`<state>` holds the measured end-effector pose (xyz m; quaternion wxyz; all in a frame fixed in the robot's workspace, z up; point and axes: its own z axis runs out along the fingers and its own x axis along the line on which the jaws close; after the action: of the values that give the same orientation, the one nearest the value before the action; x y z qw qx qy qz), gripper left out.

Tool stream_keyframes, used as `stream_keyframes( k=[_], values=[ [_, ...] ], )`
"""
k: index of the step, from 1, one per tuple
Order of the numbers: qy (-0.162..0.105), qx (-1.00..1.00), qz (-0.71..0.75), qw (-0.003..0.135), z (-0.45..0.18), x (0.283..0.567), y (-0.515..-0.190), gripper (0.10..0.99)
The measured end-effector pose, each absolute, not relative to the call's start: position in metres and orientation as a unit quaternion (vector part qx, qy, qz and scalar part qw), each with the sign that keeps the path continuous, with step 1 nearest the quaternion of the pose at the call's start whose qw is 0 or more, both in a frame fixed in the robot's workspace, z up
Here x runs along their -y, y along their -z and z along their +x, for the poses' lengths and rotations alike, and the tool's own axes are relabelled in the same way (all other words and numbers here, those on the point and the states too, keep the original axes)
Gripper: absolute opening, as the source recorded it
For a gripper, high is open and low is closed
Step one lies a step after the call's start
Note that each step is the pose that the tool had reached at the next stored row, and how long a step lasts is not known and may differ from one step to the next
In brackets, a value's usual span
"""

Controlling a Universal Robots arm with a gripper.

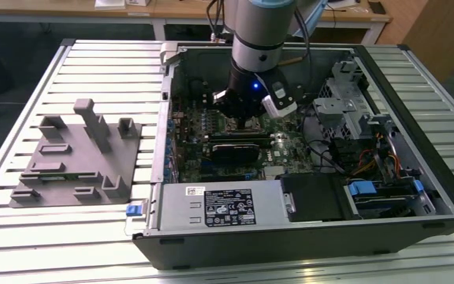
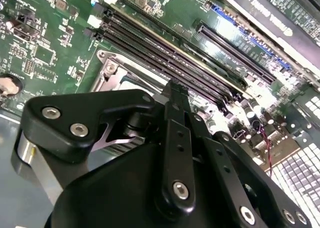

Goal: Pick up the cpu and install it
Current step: 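Install the second cpu locking lever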

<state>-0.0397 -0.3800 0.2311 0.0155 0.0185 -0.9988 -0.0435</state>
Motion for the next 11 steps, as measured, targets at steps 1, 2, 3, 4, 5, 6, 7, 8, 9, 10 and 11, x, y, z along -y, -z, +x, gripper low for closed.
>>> stream_keyframes(
  k=[1, 2, 3, 4, 5, 6, 7, 8, 9, 10, 11],
  values=[
    [0.044, 0.999, 0.018, 0.016, -0.0397, 0.3800, -0.2299, 0.106],
    [0.045, 0.999, 0.018, 0.016, -0.0398, 0.3801, -0.2289, 0.106],
    [0.047, 0.999, 0.018, 0.016, -0.0402, 0.3802, -0.2286, 0.106],
    [0.052, 0.998, 0.018, 0.015, -0.0410, 0.3805, -0.2283, 0.106],
    [0.058, 0.998, 0.018, 0.015, -0.0419, 0.3808, -0.2282, 0.106],
    [0.063, 0.998, 0.018, 0.015, -0.0430, 0.3812, -0.2281, 0.106],
    [0.067, 0.997, 0.018, 0.015, -0.0440, 0.3819, -0.2279, 0.106],
    [0.069, 0.997, 0.018, 0.015, -0.0448, 0.3831, -0.2277, 0.106],
    [0.070, 0.997, 0.018, 0.015, -0.0456, 0.3844, -0.2274, 0.106],
    [0.071, 0.997, 0.018, 0.015, -0.0465, 0.3858, -0.2271, 0.106],
    [0.072, 0.997, 0.018, 0.015, -0.0477, 0.3869, -0.2268, 0.106]
  ],
)
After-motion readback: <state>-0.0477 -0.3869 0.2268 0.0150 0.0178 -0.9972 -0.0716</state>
